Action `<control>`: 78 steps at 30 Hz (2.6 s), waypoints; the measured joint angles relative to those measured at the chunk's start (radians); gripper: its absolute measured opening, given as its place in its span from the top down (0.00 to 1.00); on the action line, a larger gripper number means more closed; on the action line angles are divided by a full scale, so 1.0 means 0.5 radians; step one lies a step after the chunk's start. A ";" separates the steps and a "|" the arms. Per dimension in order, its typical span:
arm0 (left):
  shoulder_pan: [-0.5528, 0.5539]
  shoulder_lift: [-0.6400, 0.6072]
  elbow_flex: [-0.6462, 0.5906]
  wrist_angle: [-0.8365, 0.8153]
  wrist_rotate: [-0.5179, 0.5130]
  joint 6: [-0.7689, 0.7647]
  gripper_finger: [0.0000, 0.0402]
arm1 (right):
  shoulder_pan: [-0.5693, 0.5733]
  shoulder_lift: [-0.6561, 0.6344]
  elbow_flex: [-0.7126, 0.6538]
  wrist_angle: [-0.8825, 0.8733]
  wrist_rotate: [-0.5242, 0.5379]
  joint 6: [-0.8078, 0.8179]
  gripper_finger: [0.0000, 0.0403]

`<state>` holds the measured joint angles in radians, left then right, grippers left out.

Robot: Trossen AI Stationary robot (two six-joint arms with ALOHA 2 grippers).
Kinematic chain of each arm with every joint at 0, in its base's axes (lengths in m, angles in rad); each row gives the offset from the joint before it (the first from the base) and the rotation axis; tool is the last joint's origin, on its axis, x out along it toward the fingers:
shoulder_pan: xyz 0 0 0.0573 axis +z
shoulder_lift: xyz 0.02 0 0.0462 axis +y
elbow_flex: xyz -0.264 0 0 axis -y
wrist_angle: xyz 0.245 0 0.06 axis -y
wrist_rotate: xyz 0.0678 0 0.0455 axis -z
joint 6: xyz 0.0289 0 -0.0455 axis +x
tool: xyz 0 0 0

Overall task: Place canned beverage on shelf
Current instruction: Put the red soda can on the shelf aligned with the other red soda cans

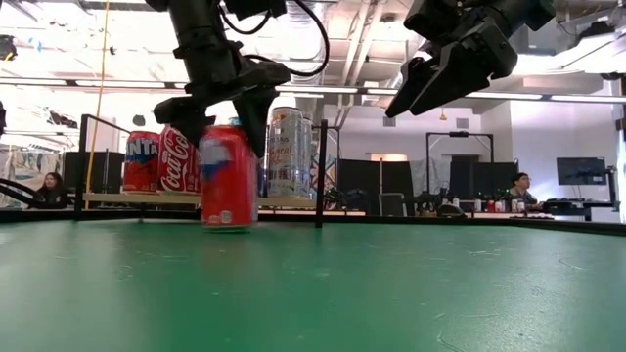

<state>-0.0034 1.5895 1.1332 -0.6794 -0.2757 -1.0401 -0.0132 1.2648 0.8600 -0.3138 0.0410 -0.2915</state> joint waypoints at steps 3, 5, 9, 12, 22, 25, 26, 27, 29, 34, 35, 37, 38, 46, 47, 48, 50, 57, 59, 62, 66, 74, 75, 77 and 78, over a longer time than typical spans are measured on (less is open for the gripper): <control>0.011 -0.002 0.000 -0.001 -0.001 -0.004 0.11 | 0.000 0.000 0.000 0.000 0.000 -0.005 0.05; 0.012 -0.002 0.000 0.001 -0.004 0.002 0.07 | -0.001 0.000 0.000 -0.002 -0.013 -0.005 0.05; 0.024 -0.002 0.028 0.003 -0.003 0.170 0.03 | -0.001 0.000 0.000 -0.018 -0.024 -0.006 0.05; 0.060 -0.002 0.125 -0.001 0.012 0.413 0.02 | -0.001 0.000 0.000 -0.018 -0.028 -0.007 0.05; 0.105 -0.002 0.520 -0.235 0.346 1.925 0.01 | -0.001 0.000 0.000 -0.016 -0.033 0.168 0.05; 0.100 -0.002 0.524 -0.242 0.381 2.544 0.01 | -0.001 0.000 0.000 -0.007 -0.033 0.251 0.05; 0.096 -0.002 0.516 -0.247 0.389 2.676 0.01 | -0.001 0.000 0.000 -0.004 -0.033 0.279 0.05; 0.093 -0.002 0.505 -0.252 0.411 2.784 0.01 | -0.001 0.000 0.000 0.000 -0.033 0.311 0.05; 0.087 -0.002 0.469 -0.258 0.450 2.959 0.01 | -0.001 0.000 0.000 0.001 -0.033 0.360 0.05; 0.077 -0.001 0.450 -0.279 0.450 3.051 0.01 | -0.001 0.000 0.000 0.002 -0.033 0.396 0.05; 0.077 -0.001 0.453 -0.278 0.445 3.011 0.01 | -0.001 0.000 0.000 0.006 -0.033 0.396 0.05; 0.072 0.000 0.470 -0.283 0.428 2.885 0.01 | -0.001 0.000 0.000 0.022 -0.033 0.404 0.05; 0.067 0.000 0.483 -0.278 0.417 2.817 0.01 | -0.007 0.000 0.000 0.027 -0.032 0.412 0.05; -0.026 -0.001 0.488 -0.491 0.470 2.844 0.01 | -0.057 0.000 0.000 0.036 -0.031 0.459 0.05; -0.033 -0.001 0.477 -0.512 0.454 2.883 0.01 | -0.065 0.000 0.000 0.038 -0.031 0.483 0.05; -0.035 -0.001 0.468 -0.530 0.436 2.925 0.01 | -0.074 0.000 0.000 0.044 -0.031 0.510 0.05; -0.034 -0.001 0.465 -0.549 0.421 3.014 0.01 | -0.087 0.000 0.000 0.058 -0.030 0.580 0.05; -0.034 -0.001 0.465 -0.552 0.432 3.361 0.01 | -0.097 0.000 0.000 0.109 -0.024 0.721 0.05; -0.032 -0.001 0.465 -0.558 0.451 3.419 0.01 | -0.095 0.000 0.000 0.123 -0.024 0.742 0.05; -0.023 -0.001 0.465 -0.560 0.470 3.458 0.01 | -0.095 0.000 0.000 0.124 -0.024 0.747 0.05; 0.020 -0.001 0.430 -0.503 0.535 3.458 0.01 | -0.095 0.000 0.000 0.124 -0.024 0.747 0.05; 0.075 0.001 0.335 -0.445 0.542 3.493 0.01 | -0.092 0.000 0.000 0.124 -0.024 0.747 0.05; 0.075 0.001 0.324 -0.437 0.542 3.510 0.01 | -0.092 0.000 0.000 0.124 -0.025 0.746 0.05; 0.075 -0.001 0.283 -0.395 0.542 3.550 0.01 | -0.092 0.000 0.000 0.124 -0.025 0.746 0.05; 0.075 -0.001 0.259 -0.374 0.541 3.566 0.01 | -0.092 0.000 0.000 0.123 -0.025 0.746 0.05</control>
<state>0.0341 1.5893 1.2627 -0.8665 -0.0050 0.7428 -0.0589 1.2648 0.8600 -0.2523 0.0284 0.0814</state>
